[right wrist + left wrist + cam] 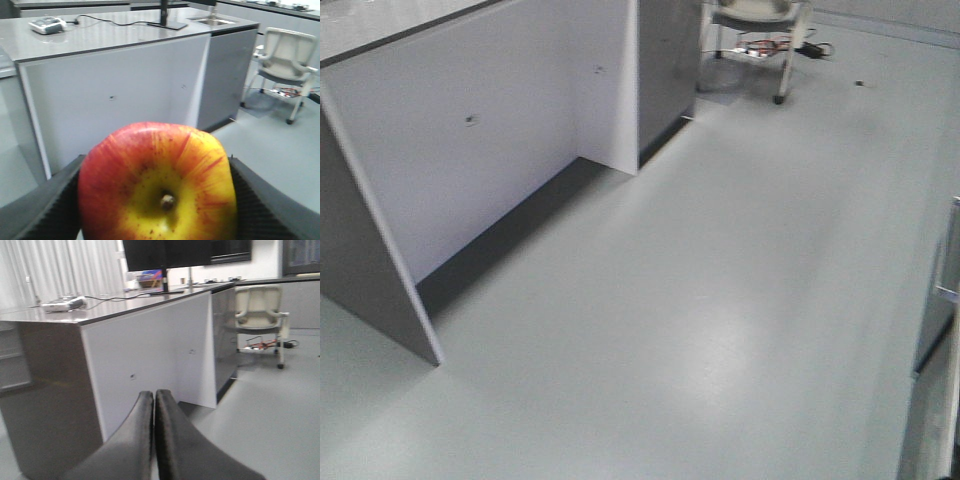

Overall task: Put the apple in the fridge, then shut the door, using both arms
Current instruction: 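Drive away from the counter holding the apple in the right gripper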

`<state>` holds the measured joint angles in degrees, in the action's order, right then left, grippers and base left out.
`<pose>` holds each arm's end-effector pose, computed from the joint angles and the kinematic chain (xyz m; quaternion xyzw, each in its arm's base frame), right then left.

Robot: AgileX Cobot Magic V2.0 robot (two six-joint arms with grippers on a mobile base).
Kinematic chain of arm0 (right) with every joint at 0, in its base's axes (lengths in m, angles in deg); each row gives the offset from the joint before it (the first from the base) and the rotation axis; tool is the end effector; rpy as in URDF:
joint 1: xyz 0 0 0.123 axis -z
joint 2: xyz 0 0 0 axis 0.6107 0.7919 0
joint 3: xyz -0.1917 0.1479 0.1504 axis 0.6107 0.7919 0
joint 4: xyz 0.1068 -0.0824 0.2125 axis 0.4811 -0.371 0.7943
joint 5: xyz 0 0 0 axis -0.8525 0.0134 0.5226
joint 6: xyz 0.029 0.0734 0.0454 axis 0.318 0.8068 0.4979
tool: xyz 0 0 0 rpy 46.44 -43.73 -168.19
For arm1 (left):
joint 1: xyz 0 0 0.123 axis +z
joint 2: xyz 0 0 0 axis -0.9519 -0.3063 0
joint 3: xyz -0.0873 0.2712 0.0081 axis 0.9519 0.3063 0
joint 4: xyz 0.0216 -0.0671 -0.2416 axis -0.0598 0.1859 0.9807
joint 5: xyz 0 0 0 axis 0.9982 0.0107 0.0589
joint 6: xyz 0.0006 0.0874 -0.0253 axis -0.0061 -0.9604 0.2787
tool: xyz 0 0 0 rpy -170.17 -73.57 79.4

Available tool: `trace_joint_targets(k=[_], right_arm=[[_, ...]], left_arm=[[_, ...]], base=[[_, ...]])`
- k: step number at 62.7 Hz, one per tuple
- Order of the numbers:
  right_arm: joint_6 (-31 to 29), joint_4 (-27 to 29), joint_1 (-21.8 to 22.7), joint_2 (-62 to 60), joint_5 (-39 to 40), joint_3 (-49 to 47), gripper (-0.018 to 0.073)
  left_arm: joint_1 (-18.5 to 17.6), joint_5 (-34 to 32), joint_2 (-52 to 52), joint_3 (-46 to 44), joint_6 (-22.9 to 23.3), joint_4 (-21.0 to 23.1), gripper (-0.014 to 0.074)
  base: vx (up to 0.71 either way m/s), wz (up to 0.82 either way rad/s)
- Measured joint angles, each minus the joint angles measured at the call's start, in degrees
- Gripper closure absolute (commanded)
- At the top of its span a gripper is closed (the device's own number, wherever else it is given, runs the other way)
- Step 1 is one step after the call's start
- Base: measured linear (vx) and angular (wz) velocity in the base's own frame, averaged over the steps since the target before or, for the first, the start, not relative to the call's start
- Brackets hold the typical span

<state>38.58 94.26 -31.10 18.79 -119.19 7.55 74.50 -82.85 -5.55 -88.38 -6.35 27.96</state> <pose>0.1196 0.0226 0.4568 -0.1422 0.7572 0.0725 0.6334 0.0566 0.0018 0.2022 0.0019 0.6920 0.0275 0.7214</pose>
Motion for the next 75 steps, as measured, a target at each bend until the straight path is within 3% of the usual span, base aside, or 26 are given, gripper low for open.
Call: trace_joint_targets(k=[75], right_arm=[[0.0,0.0,0.0,0.0,-0.02,0.0,0.0566]], left_arm=[[0.0,0.0,0.0,0.0,0.0,0.0,0.0603]], base=[[-0.01,0.44]])
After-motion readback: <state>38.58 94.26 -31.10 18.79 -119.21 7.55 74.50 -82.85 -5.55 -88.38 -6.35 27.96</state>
